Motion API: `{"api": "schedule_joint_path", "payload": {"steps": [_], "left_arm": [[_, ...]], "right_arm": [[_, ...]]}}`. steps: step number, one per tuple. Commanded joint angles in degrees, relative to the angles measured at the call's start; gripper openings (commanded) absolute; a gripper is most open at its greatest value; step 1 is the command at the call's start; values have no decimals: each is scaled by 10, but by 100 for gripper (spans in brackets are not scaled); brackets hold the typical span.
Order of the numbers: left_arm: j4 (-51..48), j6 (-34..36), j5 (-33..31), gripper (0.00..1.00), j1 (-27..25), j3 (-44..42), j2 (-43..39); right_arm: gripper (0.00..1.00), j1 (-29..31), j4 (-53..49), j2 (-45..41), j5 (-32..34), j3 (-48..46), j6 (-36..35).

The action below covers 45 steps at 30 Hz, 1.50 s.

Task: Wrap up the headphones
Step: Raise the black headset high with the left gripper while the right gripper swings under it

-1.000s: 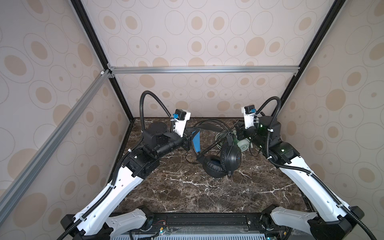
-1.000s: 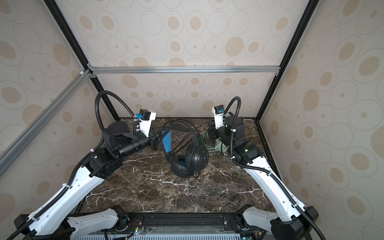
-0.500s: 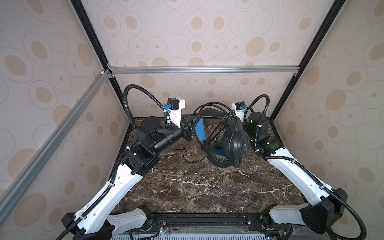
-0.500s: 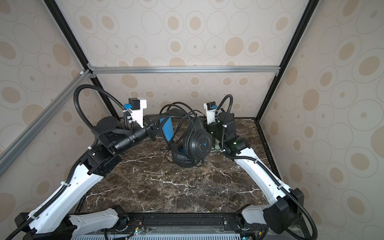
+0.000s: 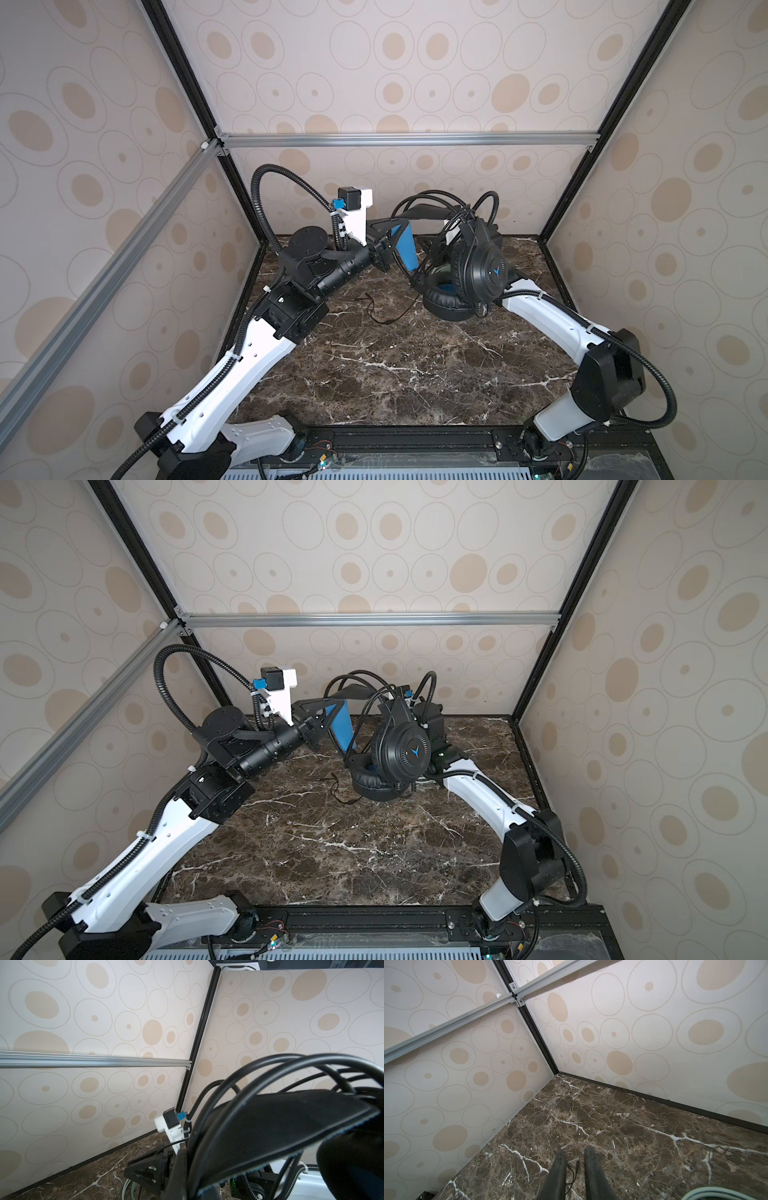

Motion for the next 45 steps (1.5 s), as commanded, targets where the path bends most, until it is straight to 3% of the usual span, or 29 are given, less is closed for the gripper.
{"api": "schedule_joint_path", "payload": {"steps": [1,14,18,23,30,38,45], "left_arm": [[68,-32,0,0,0,51,-6],[105,-52,-24,0,0,61,11],[125,-65,-44,0,0,60,15],[176,-106,-127,0,1,35,9],[246,-156,-251,0,1,-4,17],[228,-208,-372,0,1,3,38],[203,-238,-425,0,6,23,60]], "right_arm": [[19,8,37,21,-10,23,11],[14,13,48,62,-16,-9,24],[7,16,46,71,-26,-18,28],[0,21,35,58,-24,-36,26],[0,30,-24,13,-7,-56,-12],[0,64,-77,-29,37,-70,-52],[0,84,-105,-65,50,-93,-80]]}}
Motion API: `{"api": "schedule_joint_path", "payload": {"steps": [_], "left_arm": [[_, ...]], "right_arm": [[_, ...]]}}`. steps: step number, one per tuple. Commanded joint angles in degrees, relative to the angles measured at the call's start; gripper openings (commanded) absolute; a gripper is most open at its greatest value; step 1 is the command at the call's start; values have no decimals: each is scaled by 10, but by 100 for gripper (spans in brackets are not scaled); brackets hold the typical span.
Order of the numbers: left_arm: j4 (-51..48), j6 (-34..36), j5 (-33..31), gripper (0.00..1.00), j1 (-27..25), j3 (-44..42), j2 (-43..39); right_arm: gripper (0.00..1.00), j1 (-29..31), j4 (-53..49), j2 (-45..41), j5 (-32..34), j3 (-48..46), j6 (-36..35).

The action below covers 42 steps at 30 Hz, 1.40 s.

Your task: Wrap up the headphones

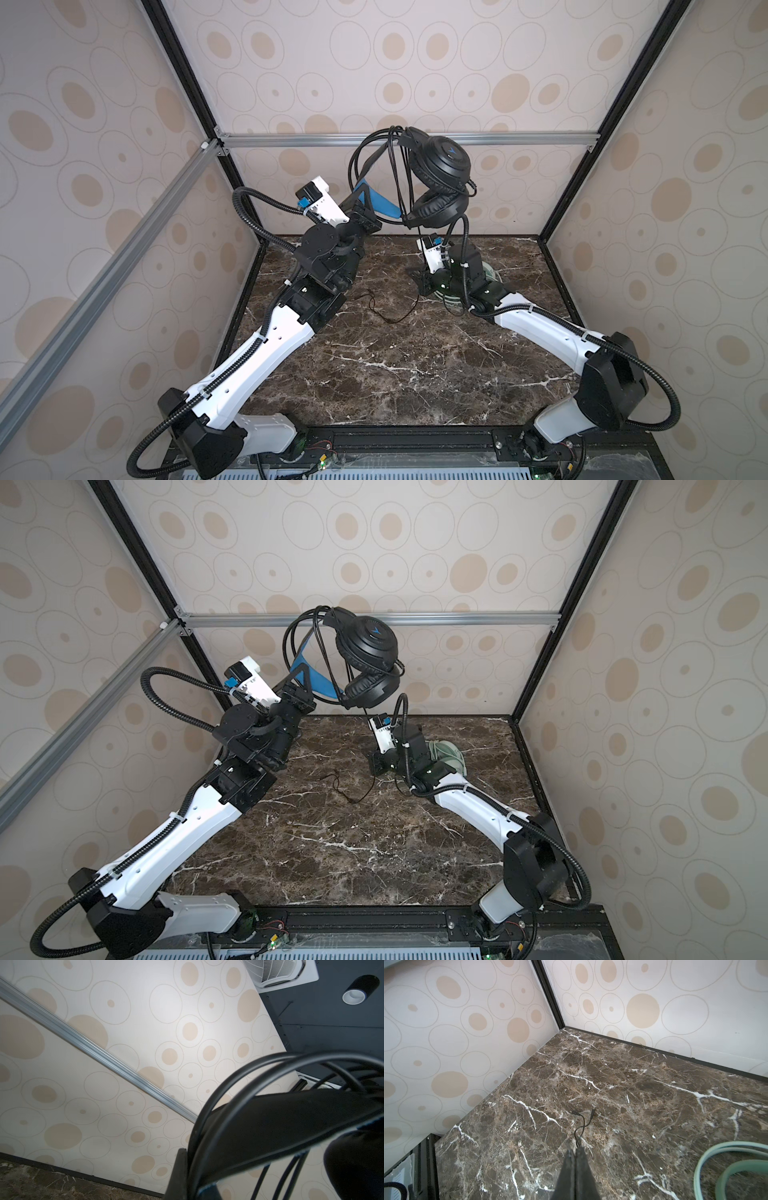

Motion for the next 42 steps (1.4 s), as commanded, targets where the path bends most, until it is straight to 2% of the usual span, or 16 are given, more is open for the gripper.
{"api": "schedule_joint_path", "payload": {"steps": [1,8,13,21,32,42], "left_arm": [[36,-55,-49,0,7,40,2],[11,-78,-61,0,31,38,13],[-29,-48,-82,0,46,41,23],[-71,24,-128,0,52,26,27],[-121,163,-180,0,48,-23,13],[-208,304,-235,0,3,-9,14]], "right_arm": [[0,15,-31,-26,21,-9,-31],[0,60,-83,-36,61,20,-105],[0,91,-111,-49,79,33,-148],[0,128,-159,-71,101,57,-210],[0,137,-200,-85,110,76,-235],[0,138,-234,-93,122,97,-260]]}}
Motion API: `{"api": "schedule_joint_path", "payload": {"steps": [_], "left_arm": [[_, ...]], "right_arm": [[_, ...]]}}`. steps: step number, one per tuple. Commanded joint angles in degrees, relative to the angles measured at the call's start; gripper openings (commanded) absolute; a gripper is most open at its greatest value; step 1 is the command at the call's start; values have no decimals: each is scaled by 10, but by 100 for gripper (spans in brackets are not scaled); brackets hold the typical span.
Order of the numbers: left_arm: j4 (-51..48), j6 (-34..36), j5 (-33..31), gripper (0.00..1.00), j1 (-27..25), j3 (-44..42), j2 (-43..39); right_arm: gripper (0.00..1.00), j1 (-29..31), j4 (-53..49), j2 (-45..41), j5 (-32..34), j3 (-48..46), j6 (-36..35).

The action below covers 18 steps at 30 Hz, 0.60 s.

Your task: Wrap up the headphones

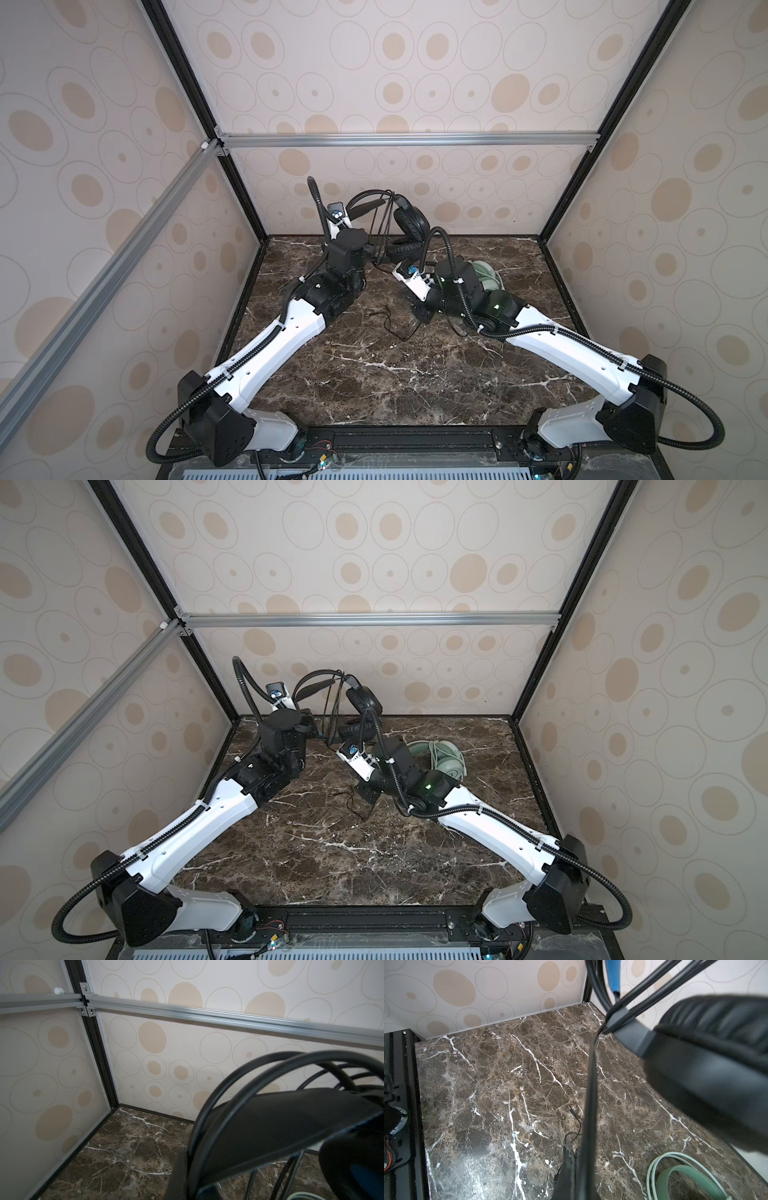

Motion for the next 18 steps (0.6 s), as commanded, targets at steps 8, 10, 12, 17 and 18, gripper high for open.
{"api": "schedule_joint_path", "payload": {"steps": [8,10,12,17,18], "left_arm": [[-59,118,-40,0,-24,32,-23],[-71,123,-28,0,-24,28,-30],[-86,127,-6,0,-25,28,-36],[-132,134,32,0,-25,42,-42],[-141,135,33,0,-25,45,-41]], "right_arm": [[0,3,-52,-25,29,51,-53],[0,3,-57,-28,37,53,-64],[0,3,-65,-30,43,57,-75],[0,3,-82,-33,57,67,-105],[0,3,-85,-32,60,69,-109]]}}
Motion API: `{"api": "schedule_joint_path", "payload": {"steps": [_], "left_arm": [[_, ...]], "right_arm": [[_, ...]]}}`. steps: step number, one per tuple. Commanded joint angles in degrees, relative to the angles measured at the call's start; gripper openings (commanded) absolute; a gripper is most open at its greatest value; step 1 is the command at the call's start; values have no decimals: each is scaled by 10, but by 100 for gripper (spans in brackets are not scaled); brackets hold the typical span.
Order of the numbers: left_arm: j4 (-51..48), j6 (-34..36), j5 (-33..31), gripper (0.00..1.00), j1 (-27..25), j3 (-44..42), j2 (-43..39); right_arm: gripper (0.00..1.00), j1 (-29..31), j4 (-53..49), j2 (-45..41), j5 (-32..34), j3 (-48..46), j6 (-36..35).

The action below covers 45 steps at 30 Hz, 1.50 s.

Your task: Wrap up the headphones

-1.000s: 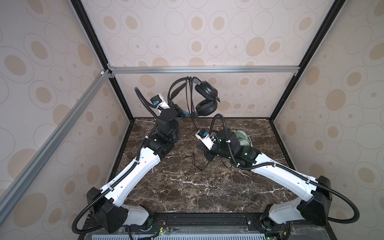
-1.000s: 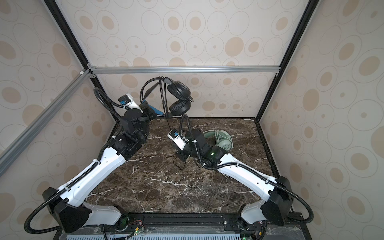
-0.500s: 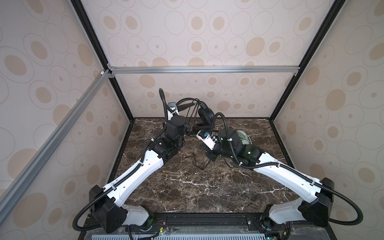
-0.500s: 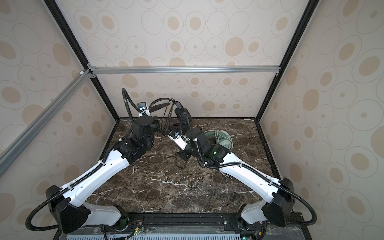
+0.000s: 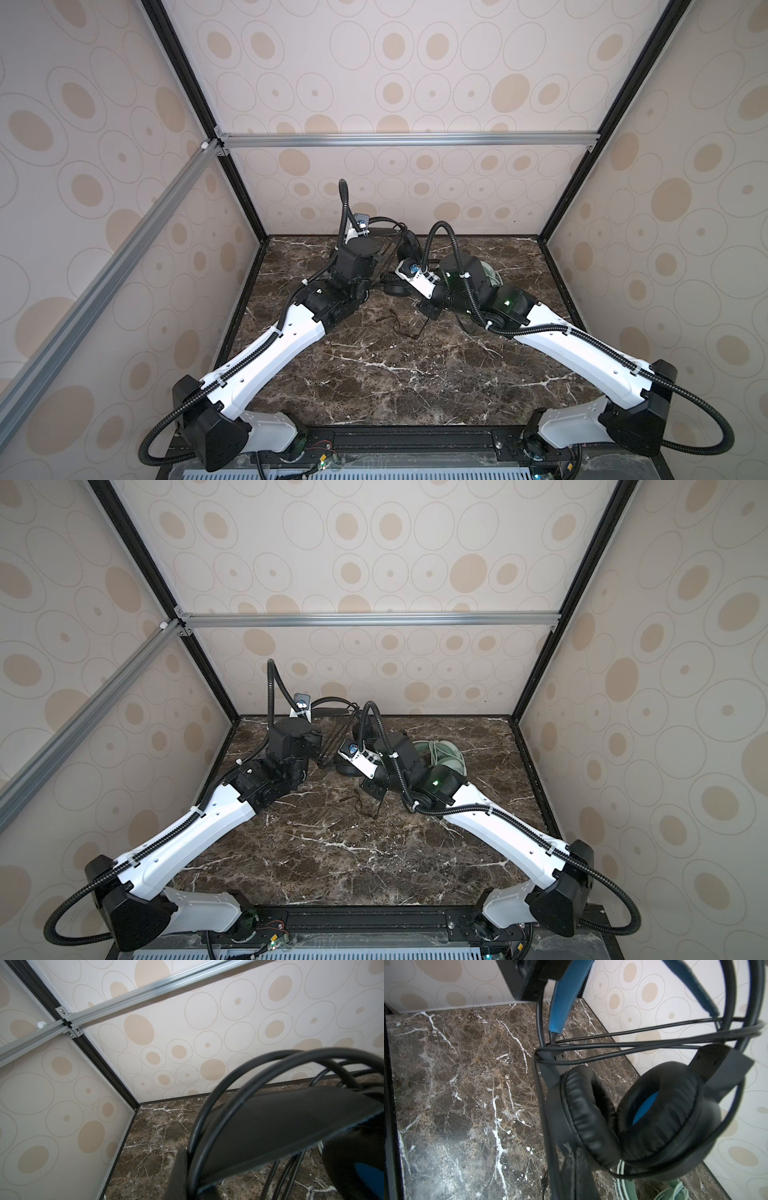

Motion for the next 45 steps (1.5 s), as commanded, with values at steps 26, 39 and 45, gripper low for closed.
{"api": "schedule_joint_path", "payload": {"steps": [26,39,45], "left_arm": [[-108,26,72,0,0,34,-49],[-170,42,110,0,15,96,-18],[-181,43,125,0,17,103,-9]], "right_arm": [[3,22,-83,-16,197,91,-220],[4,54,-70,-18,274,74,-316],[5,64,-69,-25,255,97,-275]]}}
